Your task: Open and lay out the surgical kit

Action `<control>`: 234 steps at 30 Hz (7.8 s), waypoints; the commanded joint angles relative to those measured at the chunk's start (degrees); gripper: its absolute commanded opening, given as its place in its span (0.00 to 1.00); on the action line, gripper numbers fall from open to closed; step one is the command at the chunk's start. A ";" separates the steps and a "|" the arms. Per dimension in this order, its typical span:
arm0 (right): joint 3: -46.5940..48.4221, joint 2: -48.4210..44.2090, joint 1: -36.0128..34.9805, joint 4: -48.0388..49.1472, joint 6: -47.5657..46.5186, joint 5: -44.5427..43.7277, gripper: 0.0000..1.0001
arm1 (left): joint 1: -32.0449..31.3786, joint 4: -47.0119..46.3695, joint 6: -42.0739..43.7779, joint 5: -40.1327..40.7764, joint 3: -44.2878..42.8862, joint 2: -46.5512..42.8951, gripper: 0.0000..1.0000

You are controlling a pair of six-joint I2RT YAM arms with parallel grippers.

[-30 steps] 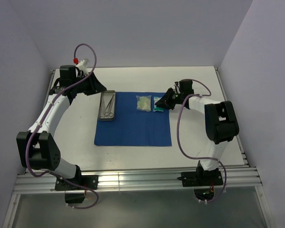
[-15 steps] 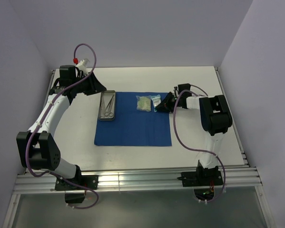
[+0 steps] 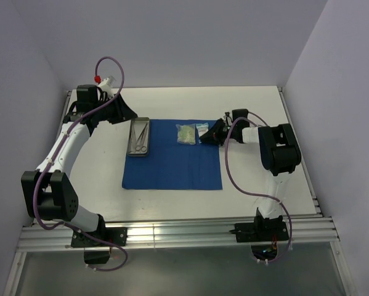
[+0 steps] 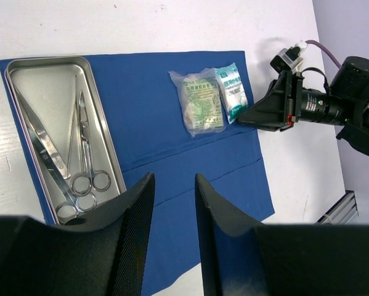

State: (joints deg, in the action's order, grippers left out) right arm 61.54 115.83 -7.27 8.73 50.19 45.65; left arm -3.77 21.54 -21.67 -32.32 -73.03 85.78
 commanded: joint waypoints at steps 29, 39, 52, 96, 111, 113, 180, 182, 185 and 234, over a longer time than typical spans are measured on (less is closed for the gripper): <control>5.17 5.19 0.32 10.78 6.23 1.11 0.25 | 0.34 0.61 2.33 -1.35 -1.14 0.44 0.38; 2.27 7.21 0.41 15.52 9.13 1.46 0.24 | 0.43 1.75 3.12 -0.64 -1.93 1.32 0.40; -0.54 4.50 0.41 23.87 14.40 3.48 0.24 | 0.43 1.49 4.09 -0.56 -1.32 0.62 0.44; 4.91 -30.84 -8.82 -19.89 -17.85 -14.62 0.84 | -9.24 13.18 19.12 27.22 -19.87 30.68 0.25; 4.64 -30.05 -8.82 -20.51 -18.55 -15.33 0.83 | -9.76 10.81 17.19 28.62 -6.86 20.14 0.28; 4.56 -29.96 -8.82 -20.68 -18.73 -15.33 0.83 | -9.68 9.67 16.66 30.02 -5.89 18.91 0.30; 5.43 -29.35 -8.55 -23.41 -20.84 -17.26 0.82 | -14.25 8.43 13.32 38.56 -2.99 26.19 0.23; 5.43 -29.43 -8.47 -23.32 -20.93 -17.35 0.82 | -14.25 8.69 13.15 38.55 -3.51 26.72 0.20; 5.52 -29.52 -8.38 -23.41 -20.93 -17.35 0.82 | -13.98 9.39 12.45 38.55 -4.31 27.16 0.13; 7.81 -27.68 -10.05 -21.65 -19.34 -16.03 0.77 | -12.32 7.73 14.55 37.50 0.53 18.98 0.01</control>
State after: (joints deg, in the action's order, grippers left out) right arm 67.09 88.60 -16.91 -13.39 31.83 29.58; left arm -16.69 31.90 -7.14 5.23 -72.79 103.79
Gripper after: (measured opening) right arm 0.774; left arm 0.009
